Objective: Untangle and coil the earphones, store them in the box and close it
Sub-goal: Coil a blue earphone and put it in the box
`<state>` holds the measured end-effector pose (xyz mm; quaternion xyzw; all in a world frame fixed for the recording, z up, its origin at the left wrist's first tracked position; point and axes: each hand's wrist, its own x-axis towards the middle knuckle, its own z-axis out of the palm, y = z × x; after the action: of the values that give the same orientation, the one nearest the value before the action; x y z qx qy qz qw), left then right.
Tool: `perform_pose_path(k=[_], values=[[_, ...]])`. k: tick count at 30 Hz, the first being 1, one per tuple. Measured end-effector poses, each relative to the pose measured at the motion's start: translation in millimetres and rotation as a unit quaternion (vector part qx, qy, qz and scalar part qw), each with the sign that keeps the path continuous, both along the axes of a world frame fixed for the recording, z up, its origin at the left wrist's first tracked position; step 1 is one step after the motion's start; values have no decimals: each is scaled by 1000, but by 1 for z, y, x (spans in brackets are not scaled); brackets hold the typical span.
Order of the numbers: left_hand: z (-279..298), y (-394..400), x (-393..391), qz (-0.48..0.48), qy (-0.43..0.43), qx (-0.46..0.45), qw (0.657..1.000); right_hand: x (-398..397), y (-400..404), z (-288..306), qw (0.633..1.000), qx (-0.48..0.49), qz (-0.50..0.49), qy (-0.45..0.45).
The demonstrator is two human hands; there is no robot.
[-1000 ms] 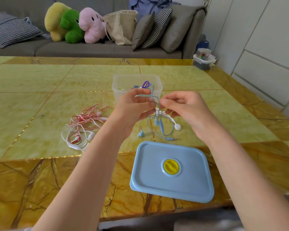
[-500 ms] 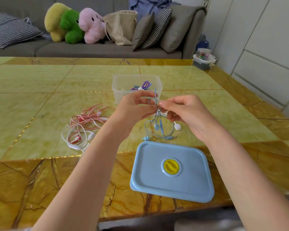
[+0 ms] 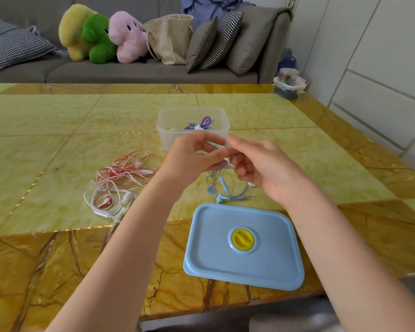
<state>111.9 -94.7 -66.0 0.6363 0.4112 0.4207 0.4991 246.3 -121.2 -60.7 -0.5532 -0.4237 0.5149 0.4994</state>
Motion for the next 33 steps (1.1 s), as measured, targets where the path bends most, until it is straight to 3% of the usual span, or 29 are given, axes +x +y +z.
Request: perform_pose_path(k=[4, 8, 12, 14, 16, 18, 20, 21, 23, 25, 27, 31, 33], values=[[-1, -1, 0, -31, 48, 15, 998, 0, -2, 0, 998, 11, -19, -53], [-1, 2, -4, 5, 17, 7, 1000, 5, 0, 1, 995, 30, -69, -62], [4, 4, -10, 14, -185, -77, 980, 10, 0, 0, 991, 33, -99, -79], [6, 4, -8, 37, -234, -91, 967, 9, 0, 0, 992, 29, -116, -52], [7, 5, -5, 74, -201, -69, 974, 8, 1, 2, 990, 23, -136, 5], [2, 6, -4, 127, -73, 14, 989, 9, 2, 4, 982, 20, -157, 106], [-5, 6, -3, 164, 65, 95, 980, 14, 2, 6, 956, 22, -181, 229], [-8, 7, -3, 175, 83, 98, 976, 18, 2, 6, 940, 24, -193, 282], [-10, 7, -4, 185, 36, 27, 982, 24, 4, 4, 918, 17, -205, 340], [-4, 8, -7, 170, -48, -79, 981, 26, 7, 3, 928, 5, -194, 317], [1, 9, -8, 150, -65, -141, 977, 25, 8, 2, 952, 12, -164, 257], [2, 6, -5, 100, -82, -210, 969, 20, 6, 3, 985, 55, -136, 87], [0, 7, -5, 108, -87, -180, 974, 19, 5, 4, 980, 83, -159, 81]])
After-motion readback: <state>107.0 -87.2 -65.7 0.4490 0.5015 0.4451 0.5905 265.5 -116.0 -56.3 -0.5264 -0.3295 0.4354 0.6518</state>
